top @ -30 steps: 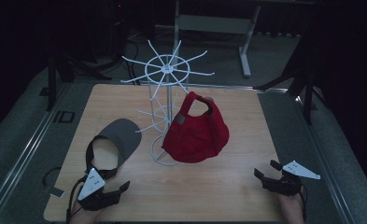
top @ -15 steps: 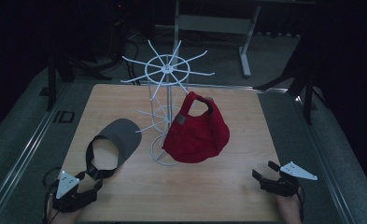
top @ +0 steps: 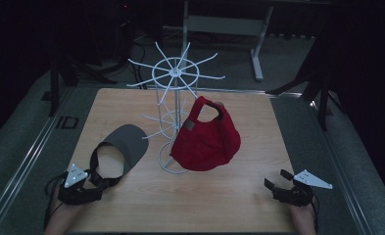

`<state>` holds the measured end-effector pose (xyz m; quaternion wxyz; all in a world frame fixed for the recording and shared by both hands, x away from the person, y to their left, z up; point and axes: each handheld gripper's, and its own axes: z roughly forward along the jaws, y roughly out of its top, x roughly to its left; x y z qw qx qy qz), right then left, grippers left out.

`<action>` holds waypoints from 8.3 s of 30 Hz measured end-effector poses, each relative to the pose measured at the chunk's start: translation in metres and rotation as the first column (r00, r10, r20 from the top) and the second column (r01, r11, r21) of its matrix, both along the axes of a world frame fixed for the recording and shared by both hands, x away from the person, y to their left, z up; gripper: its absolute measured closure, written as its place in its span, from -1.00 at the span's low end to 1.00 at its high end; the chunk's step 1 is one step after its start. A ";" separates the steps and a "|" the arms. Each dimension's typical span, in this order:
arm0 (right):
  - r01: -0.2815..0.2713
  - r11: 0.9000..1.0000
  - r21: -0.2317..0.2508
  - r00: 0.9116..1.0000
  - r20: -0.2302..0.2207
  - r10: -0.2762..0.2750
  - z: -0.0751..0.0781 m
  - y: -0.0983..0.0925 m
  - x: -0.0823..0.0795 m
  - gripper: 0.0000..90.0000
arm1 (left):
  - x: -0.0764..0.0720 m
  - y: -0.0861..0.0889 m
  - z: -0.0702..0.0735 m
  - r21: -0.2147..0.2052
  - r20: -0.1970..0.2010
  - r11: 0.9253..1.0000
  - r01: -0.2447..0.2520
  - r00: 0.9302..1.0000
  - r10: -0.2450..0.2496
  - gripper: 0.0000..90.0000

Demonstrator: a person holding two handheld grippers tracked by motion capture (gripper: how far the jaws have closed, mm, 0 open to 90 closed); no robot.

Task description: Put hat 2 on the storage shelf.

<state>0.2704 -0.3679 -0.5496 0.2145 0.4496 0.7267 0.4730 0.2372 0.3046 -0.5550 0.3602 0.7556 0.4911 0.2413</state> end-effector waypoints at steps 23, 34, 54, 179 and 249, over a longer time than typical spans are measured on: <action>0.024 0.999 -0.021 1.000 -0.019 -0.024 -0.004 0.000 0.004 -0.68 | 0.005 0.010 -0.012 -0.008 -0.051 1.000 0.015 0.999 -0.016 0.48; 0.028 1.000 -0.011 0.999 -0.020 -0.028 -0.004 -0.001 0.004 -0.68 | -0.009 0.009 0.003 -0.009 0.120 0.998 0.064 0.991 -0.062 0.86; 0.031 0.999 0.037 0.999 -0.028 -0.030 -0.002 -0.008 0.003 -0.63 | 0.003 0.006 0.091 -0.079 0.316 0.977 0.197 0.934 -0.163 0.86; 0.022 1.000 -0.004 0.999 -0.034 -0.022 0.000 -0.004 0.002 -0.63 | 0.033 -0.052 0.264 -0.062 0.475 0.747 0.662 0.678 -0.561 0.41; 0.026 1.000 -0.013 0.999 -0.028 -0.026 -0.001 -0.003 0.002 -0.67 | 0.010 -0.016 0.032 -0.206 0.244 0.865 0.459 0.880 -0.408 0.25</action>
